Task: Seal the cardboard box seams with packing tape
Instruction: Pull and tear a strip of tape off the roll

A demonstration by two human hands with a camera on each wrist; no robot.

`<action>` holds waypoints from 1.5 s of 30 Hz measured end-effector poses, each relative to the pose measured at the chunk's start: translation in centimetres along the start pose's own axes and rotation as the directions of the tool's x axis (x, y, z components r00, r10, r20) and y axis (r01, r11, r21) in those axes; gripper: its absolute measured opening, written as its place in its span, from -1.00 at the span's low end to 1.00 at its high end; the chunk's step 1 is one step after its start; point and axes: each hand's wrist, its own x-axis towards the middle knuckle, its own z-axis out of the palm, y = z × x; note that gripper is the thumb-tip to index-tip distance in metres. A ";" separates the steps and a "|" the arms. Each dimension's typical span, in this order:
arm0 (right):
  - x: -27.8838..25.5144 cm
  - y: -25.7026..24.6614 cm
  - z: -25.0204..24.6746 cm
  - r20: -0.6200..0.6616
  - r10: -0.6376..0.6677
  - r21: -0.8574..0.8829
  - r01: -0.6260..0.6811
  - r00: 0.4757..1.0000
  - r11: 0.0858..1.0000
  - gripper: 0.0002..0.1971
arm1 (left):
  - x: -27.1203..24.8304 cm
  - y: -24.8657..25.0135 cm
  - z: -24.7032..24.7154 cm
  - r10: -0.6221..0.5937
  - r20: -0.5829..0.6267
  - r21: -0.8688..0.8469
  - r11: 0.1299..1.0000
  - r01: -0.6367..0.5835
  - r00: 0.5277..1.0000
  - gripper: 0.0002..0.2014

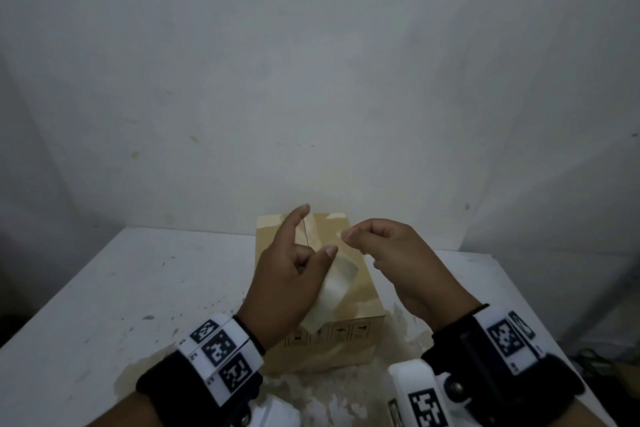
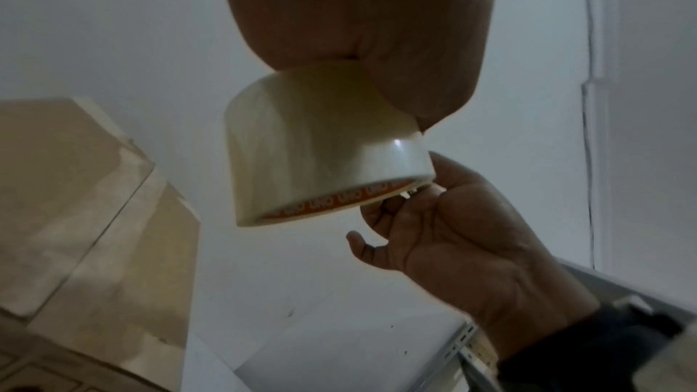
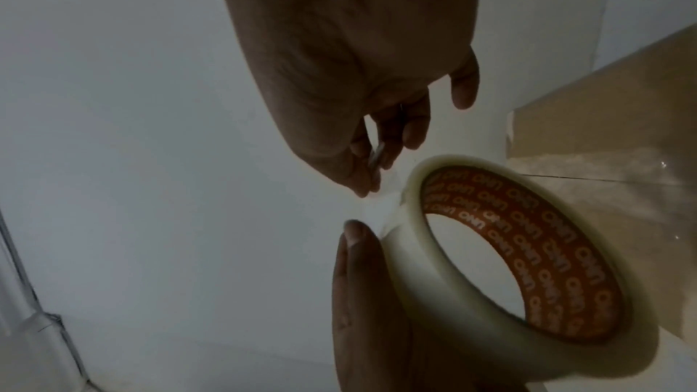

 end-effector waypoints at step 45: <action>-1.0 7.7 0.8 0.242 0.078 0.159 -0.119 0.967 0.980 -0.68 | 2.4 -5.2 -2.0 -0.281 0.404 -0.159 0.916 0.369 0.871 -0.81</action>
